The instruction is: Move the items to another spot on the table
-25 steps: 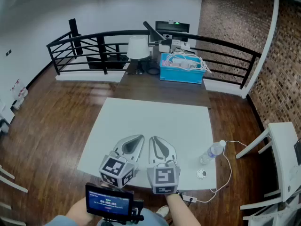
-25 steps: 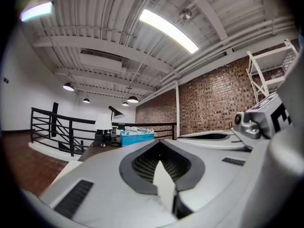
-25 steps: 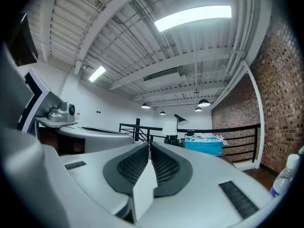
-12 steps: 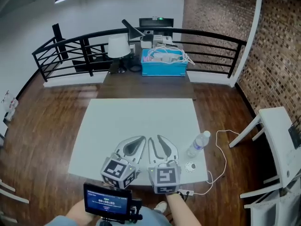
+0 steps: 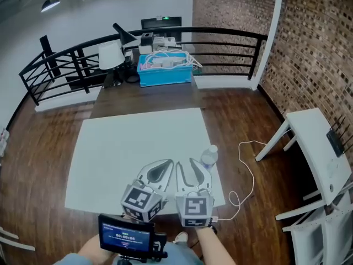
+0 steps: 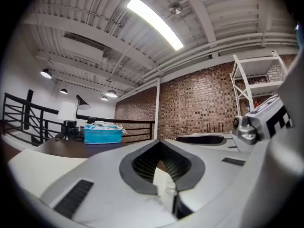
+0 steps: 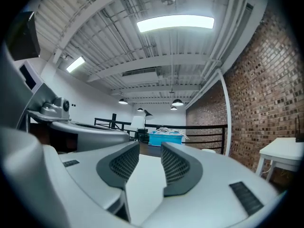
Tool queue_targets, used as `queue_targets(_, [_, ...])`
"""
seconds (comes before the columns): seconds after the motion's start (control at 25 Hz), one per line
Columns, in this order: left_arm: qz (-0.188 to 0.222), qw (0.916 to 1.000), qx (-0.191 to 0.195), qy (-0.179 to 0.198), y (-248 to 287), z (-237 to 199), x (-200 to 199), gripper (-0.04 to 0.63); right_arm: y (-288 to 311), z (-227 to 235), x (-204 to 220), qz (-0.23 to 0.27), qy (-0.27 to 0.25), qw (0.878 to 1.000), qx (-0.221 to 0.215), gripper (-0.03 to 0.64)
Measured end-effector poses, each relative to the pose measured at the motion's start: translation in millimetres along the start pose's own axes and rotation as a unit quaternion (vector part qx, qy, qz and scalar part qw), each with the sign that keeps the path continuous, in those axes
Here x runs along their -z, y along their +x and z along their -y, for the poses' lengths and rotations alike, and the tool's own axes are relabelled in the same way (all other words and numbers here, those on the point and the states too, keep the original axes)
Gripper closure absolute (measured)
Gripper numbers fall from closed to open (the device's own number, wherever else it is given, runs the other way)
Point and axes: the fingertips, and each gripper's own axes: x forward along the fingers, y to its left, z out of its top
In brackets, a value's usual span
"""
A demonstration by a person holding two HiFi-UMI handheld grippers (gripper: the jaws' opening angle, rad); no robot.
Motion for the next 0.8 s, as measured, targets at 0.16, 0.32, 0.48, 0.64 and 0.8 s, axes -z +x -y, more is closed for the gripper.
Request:
queue_targets(0.16, [-0.005,0.9997,0.023,-0.006,24,28,5,0.584,-13,38,11,-0.007,-0.003,0.999,0.035,0.408])
queue_targets(0.32, [-0.010,0.9993,0.033,-0.010,38,48,14,0.584,-20,62,24,-0.016,-0.003,0.998,0.056,0.376])
queue_targets(0.48, [-0.018,0.9990,0.040,-0.011,46,59,24,0.584,-23,78,40,-0.031,0.001,0.997,0.068,0.334])
queue_targets(0.64, [-0.029,0.9989,0.036,-0.011,48,62,29,0.584,-18,88,59,-0.049,0.015,0.996,0.067,0.286])
queue_targets(0.8, [-0.036,0.9988,0.028,-0.019,52,54,40,0.584,-8,93,79,-0.061,0.034,0.996,0.061,0.264])
